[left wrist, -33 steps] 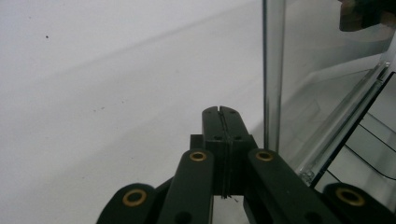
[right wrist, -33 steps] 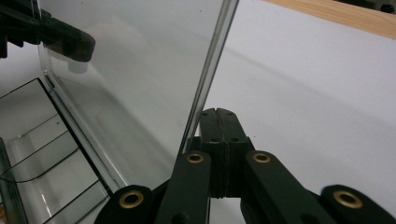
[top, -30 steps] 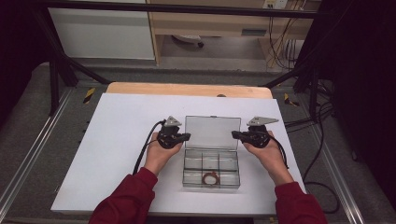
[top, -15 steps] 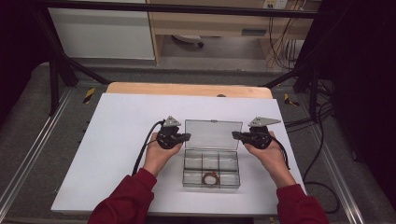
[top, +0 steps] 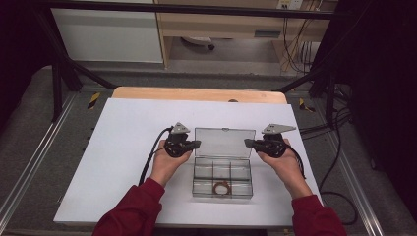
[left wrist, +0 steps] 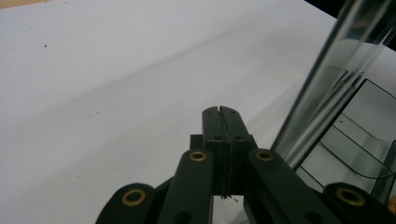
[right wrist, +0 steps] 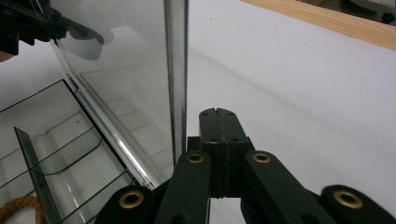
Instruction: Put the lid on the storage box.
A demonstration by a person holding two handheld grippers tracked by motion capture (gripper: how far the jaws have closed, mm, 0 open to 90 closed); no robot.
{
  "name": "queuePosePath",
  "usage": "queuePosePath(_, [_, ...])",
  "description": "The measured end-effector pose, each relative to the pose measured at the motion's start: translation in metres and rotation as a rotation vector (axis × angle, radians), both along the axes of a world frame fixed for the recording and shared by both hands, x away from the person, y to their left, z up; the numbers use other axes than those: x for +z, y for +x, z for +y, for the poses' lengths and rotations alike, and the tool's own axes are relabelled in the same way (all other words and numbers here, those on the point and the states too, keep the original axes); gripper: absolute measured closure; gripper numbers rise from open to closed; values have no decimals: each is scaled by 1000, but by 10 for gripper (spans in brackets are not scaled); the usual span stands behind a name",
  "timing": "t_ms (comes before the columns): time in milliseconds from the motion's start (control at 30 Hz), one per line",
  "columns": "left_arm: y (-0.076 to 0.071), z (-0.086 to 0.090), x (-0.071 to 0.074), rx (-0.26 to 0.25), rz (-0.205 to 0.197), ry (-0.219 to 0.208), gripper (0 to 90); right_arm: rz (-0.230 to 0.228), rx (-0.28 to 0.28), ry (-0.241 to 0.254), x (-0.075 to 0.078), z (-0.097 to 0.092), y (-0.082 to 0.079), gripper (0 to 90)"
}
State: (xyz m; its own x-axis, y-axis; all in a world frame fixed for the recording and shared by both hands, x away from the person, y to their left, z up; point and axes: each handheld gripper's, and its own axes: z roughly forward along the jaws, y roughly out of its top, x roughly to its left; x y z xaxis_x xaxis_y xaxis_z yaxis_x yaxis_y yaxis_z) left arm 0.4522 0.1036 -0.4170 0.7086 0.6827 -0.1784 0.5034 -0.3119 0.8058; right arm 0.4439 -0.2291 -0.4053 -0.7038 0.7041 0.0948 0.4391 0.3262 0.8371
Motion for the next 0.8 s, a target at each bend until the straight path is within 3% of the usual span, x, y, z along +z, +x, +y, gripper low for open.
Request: queuePosePath(800, [-6, 2, -1, -7, 6, -14, 900, -2, 10, -2, 0, 2, -5, 900])
